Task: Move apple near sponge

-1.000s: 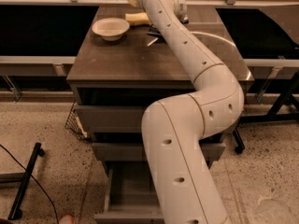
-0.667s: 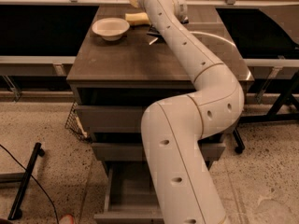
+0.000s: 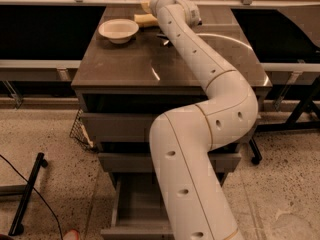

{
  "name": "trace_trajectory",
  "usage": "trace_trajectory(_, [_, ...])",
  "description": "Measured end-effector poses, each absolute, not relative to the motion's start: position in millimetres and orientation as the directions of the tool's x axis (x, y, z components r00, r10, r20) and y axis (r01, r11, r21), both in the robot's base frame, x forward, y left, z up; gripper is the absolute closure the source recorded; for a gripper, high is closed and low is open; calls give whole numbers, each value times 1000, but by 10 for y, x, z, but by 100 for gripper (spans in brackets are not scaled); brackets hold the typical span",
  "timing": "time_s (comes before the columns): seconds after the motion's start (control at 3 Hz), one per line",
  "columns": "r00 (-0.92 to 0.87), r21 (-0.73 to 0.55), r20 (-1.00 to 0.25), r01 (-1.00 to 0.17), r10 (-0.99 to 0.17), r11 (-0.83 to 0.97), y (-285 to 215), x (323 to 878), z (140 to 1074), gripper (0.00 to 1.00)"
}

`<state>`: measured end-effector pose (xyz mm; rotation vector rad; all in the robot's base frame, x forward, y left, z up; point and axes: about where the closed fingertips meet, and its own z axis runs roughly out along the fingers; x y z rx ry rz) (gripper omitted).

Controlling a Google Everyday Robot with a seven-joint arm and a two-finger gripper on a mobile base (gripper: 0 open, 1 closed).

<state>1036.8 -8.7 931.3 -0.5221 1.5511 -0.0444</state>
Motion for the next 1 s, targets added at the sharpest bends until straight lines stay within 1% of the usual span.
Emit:
trace_trajectory(0.33, [25, -304, -950, -306, -311, 902, -39, 10390, 9210, 100])
trace_trajectory(0.67, [25, -304, -950, -306, -312, 902, -38, 10390, 9210, 100])
trace_trajectory(1.0, [28, -306, -949, -328, -314, 894, 65, 10364, 9199, 100])
